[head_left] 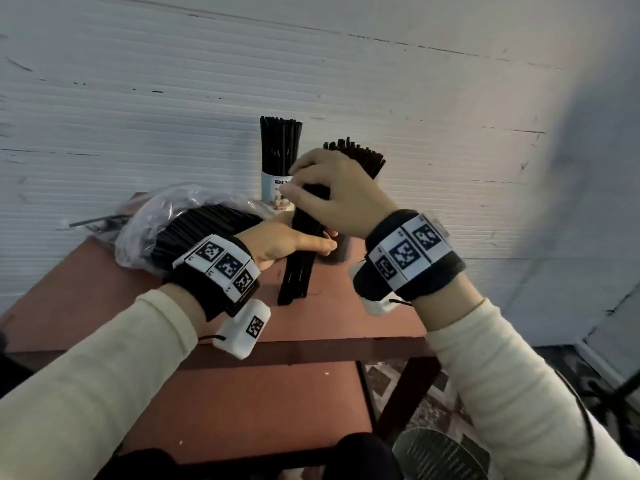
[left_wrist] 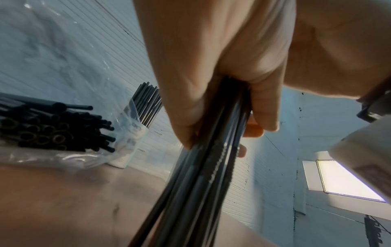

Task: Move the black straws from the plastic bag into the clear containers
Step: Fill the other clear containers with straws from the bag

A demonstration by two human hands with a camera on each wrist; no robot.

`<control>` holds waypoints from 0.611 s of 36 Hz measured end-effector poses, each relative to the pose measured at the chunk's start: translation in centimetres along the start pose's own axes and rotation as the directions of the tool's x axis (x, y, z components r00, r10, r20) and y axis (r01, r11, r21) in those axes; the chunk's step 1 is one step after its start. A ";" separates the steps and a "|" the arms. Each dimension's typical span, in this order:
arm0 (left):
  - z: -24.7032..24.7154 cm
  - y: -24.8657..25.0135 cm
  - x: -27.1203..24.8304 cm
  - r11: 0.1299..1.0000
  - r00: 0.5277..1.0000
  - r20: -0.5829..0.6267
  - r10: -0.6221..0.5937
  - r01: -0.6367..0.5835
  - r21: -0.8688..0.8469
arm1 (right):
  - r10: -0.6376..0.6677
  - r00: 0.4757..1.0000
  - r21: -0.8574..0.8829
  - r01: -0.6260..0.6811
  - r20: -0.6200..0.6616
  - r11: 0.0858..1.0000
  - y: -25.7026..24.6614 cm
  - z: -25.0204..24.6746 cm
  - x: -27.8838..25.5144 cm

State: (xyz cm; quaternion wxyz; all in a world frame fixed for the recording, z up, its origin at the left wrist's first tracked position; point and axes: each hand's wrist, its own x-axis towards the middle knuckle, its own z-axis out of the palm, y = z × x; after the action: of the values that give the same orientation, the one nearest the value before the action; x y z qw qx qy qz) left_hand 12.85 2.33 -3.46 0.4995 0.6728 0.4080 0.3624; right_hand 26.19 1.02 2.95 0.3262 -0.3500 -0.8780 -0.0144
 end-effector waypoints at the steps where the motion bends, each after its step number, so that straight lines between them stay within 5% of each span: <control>1: -0.1 -0.1 -0.1 1.000 1.000 0.006 0.001 -0.001 -0.009 | 0.001 1.000 0.032 -0.001 -0.024 0.999 0.0 0.1 0.0; 7: -0.7 -0.3 -0.5 0.998 0.998 0.063 -0.029 0.025 0.058 | 0.042 0.993 0.007 -0.041 -0.107 0.999 0.0 0.7 0.2; 13: -0.9 -1.6 -1.0 0.943 0.949 0.104 -0.298 0.276 0.184 | 0.026 0.999 0.031 -0.025 -0.031 0.999 -0.3 0.7 0.1; 22: -0.9 0.4 -1.8 0.988 0.995 0.055 -0.079 0.070 0.139 | 0.109 0.977 0.125 -0.087 -0.186 0.988 -0.3 -0.2 -0.5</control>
State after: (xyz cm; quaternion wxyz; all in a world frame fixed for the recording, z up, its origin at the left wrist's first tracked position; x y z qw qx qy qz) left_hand 11.39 0.95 -2.98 0.4776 0.7004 0.4414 0.2940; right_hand 26.43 0.44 2.86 0.4295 -0.3702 -0.8235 0.0193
